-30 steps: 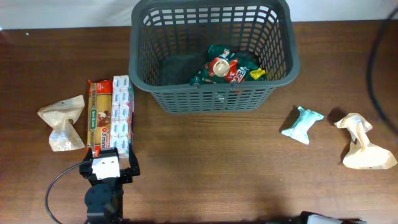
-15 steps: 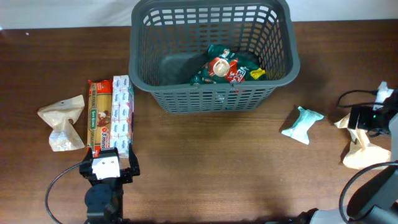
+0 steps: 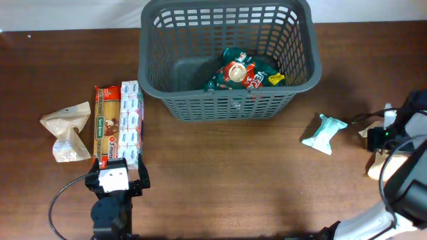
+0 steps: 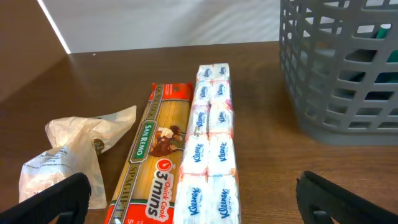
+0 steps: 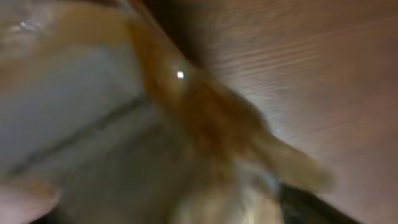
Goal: Pack container
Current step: 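Move the right gripper to the beige paper bag and grasp it, then lift the beige paper bag into the basket and open the right gripper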
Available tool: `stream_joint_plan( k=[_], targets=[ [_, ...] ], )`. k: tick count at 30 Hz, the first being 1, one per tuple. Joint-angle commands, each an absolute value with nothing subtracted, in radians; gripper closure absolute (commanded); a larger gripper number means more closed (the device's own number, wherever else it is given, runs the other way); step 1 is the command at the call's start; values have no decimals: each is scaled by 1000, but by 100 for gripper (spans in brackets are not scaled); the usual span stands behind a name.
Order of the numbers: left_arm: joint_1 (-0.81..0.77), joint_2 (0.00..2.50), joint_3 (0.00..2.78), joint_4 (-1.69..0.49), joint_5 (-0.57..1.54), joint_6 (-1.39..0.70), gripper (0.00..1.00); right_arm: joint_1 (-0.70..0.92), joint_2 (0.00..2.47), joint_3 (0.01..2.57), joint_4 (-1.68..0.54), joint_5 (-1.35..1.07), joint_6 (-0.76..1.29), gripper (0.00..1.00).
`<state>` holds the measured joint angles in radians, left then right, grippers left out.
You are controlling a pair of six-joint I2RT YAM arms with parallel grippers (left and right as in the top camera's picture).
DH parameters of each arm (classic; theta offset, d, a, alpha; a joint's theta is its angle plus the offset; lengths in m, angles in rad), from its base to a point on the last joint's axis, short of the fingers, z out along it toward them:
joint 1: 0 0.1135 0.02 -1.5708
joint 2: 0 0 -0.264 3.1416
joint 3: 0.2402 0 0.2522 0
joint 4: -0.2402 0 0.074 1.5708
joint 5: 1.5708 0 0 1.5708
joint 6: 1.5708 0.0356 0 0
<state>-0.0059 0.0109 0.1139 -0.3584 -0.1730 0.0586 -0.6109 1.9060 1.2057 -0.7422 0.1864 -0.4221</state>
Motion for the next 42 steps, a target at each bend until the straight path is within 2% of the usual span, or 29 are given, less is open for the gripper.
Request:
stream_joint_plan(
  k=[1,2,3,10,16,19,22,25,30,33,42],
  targets=[
    [-7,6,110,-359,-180,53,1,-609,1952,1199,-724,203,-380,61],
    [-7,6,110,-359,-180,53,1,-609,1955,1199,-717,202,-371,89],
    [-7,6,110,-359,-180,53,1,-609,1955,1199,-703,203,-351,97],
    [-7,6,110,-359,-180,53,1,-608,1892,1378,-739,84,-161,96],
    [-7,6,110,-359,-180,53,1,-566,1832,1849,-985,-199,-4,97],
    [-7,6,110,-359,-180,53,1,-488,1829,2127,-1117,-327,17,96],
    [-7,6,110,-359,-180,53,1,-363,1829,2353,-1192,-332,15,96],
    [-7,6,110,-359,-180,53,1,-188,1829,2502,-1200,-331,-81,96],
    [-7,6,110,-359,-180,53,1,116,1853,2533,-1168,-287,-380,96],
    [-7,6,110,-359,-180,53,1,226,1914,2527,-1164,-224,-440,96],
    [-7,6,110,-359,-180,53,1,374,2161,2526,-1106,-232,-502,96]
  ],
)
